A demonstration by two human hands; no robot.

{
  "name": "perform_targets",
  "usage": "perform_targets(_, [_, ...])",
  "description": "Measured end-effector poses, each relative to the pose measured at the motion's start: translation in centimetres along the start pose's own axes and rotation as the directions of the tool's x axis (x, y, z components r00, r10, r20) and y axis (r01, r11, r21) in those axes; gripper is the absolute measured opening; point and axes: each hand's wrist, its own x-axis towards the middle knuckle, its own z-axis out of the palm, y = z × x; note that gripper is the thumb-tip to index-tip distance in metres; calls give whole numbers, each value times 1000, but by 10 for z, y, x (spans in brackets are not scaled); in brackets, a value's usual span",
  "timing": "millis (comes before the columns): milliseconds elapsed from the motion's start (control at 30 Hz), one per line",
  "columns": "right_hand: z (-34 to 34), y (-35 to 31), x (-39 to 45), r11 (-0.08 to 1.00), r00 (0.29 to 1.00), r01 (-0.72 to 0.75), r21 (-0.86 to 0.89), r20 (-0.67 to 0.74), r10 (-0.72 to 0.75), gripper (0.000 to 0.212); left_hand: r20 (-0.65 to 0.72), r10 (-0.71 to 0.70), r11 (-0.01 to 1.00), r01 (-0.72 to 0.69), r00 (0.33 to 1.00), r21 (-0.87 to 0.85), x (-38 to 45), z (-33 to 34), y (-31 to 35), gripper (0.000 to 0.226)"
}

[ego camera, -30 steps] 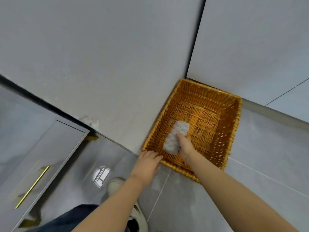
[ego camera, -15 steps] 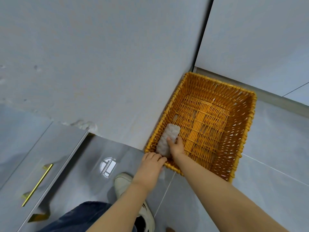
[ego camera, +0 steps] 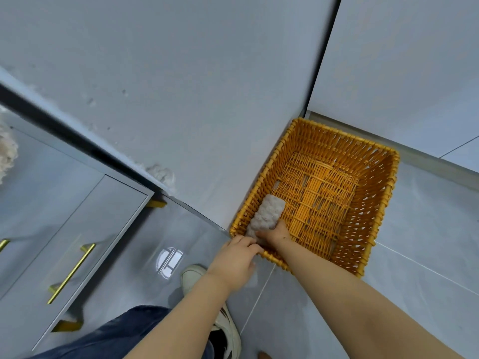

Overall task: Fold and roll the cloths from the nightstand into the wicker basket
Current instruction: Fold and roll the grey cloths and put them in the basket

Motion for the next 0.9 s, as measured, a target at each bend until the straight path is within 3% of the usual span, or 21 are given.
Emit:
perform_targets(200, [-1,-4,-13,1000,997,-18,16,72,17,60,13,-56,996,57,998,-64,-8,-10,-2,42])
perform_targets(333, [-18,-14,-34,996,999,-52,66,0,52,70,19,-91,982,93,996,-163,-20,-28,6,38])
perform_targets(467, [-48,-24,-78,993,994,109,52,11,-110,48,-39,-188,941,169,981,-292,-39,-65,25,36])
perform_targets(600, [-69,-49,-143,959,955,269,95,105,-278,24,-171,-354,864,252,920,-435,-71,-95,48,34])
perform_targets(767, [-69,-84,-235,872,845,486,56,226,-485,18,-329,-470,709,128,819,-693,-136,-129,63,19])
perform_targets(900, [-41,-104,-302,781,739,623,-30,349,-576,17,-427,-535,617,-8,729,-787,-196,-160,56,19])
